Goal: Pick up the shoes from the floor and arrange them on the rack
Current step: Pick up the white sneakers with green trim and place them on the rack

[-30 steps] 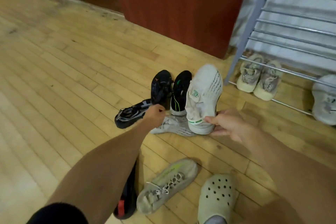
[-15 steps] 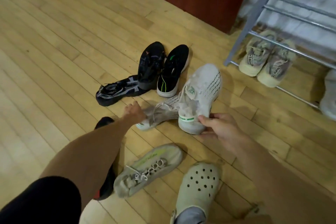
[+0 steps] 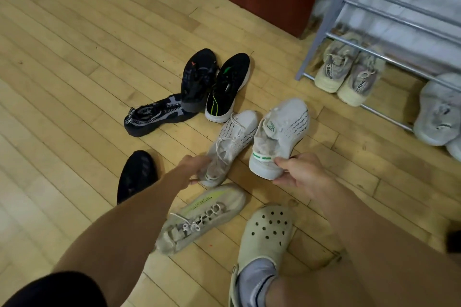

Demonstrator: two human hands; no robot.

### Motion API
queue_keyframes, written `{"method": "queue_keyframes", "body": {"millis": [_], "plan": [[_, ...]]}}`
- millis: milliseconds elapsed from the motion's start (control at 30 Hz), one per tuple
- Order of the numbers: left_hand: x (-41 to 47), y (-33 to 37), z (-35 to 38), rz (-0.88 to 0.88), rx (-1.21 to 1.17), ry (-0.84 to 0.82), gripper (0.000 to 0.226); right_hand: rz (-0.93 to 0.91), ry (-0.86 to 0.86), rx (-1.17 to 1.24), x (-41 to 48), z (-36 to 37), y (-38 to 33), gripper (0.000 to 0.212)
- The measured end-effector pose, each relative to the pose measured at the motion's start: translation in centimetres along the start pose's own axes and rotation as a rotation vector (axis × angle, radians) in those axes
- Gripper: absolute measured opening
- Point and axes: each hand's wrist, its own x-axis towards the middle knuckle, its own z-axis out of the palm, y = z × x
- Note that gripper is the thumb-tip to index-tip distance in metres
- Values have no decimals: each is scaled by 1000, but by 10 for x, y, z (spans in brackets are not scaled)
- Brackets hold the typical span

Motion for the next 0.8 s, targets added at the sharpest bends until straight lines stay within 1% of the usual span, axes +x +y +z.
{"method": "queue_keyframes", "body": {"millis": [100,167,267,367,467,567,667,733,800], "plan": [[-3,-4,12,26,121,-51,24,3,3,-34,-3,-1,1,32],[-6,-6,20,38,151,-108,19,1,4,-64,-4,-2,1,30],[-14,-4,21,65,149,-160,14,-1,15,-113,-6,-5,-1,38],[-28,6,9,121,139,-169,21,-18,19,-194,-14,-9,-14,42],[-51,23,-3,211,105,-192,27,-15,-11,-360,-30,-21,-34,47],[-78,47,-10,313,42,-201,28,-72,86,-531,-49,-45,-57,43],[-109,77,-10,422,22,-260,21,-160,211,-615,-76,-72,-83,31],[-129,97,-8,479,12,-281,19,-186,256,-619,-95,-88,-98,30],[-148,116,-3,513,26,-279,17,-185,271,-563,-110,-106,-105,35]]}}
